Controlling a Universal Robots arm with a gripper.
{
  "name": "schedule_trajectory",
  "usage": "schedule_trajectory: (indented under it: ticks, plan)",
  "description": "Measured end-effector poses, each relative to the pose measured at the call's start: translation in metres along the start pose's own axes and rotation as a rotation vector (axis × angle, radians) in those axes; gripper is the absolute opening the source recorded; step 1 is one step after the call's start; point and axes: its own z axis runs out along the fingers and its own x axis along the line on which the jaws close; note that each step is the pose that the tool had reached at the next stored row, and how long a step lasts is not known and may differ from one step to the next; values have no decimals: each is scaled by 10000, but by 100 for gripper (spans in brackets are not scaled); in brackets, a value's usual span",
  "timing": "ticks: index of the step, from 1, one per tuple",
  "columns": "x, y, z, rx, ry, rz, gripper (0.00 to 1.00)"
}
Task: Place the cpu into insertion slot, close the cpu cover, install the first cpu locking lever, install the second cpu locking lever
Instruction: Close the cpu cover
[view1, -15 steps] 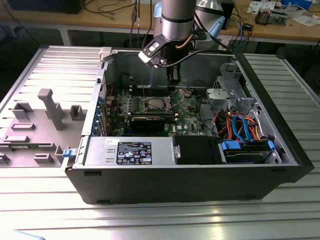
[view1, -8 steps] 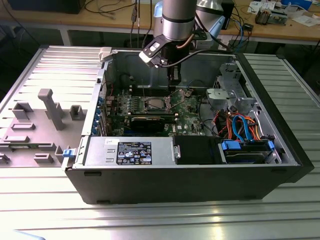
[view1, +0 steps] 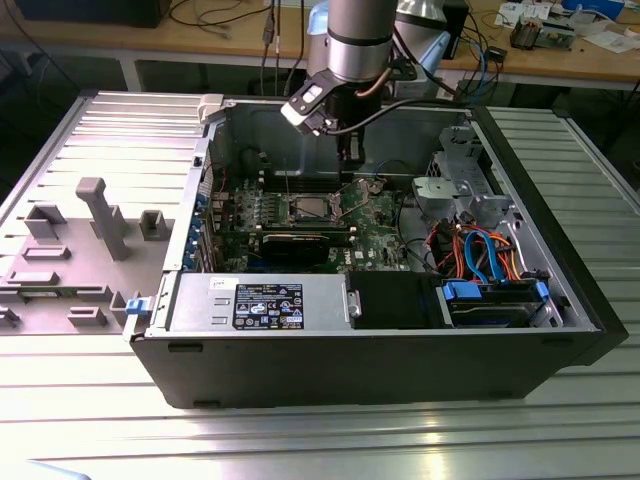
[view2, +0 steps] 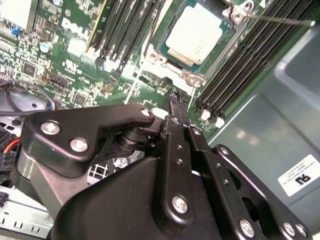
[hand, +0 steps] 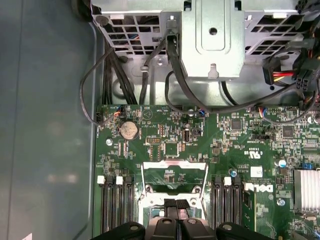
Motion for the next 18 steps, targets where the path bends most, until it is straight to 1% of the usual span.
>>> schedule_trajectory:
  ticks: [1,2,3,14,16,18]
  plan:
    - [0,23,1,1,0,0,11]
    - [2,68,5,3,-1,0,11]
    - [2,79,5,5,-2,0,11]
    - [2,84,7,4,-2,-1,11]
    - [1,107,9,4,-1,0,11]
    - [0,153,10,6,-2,-1,11]
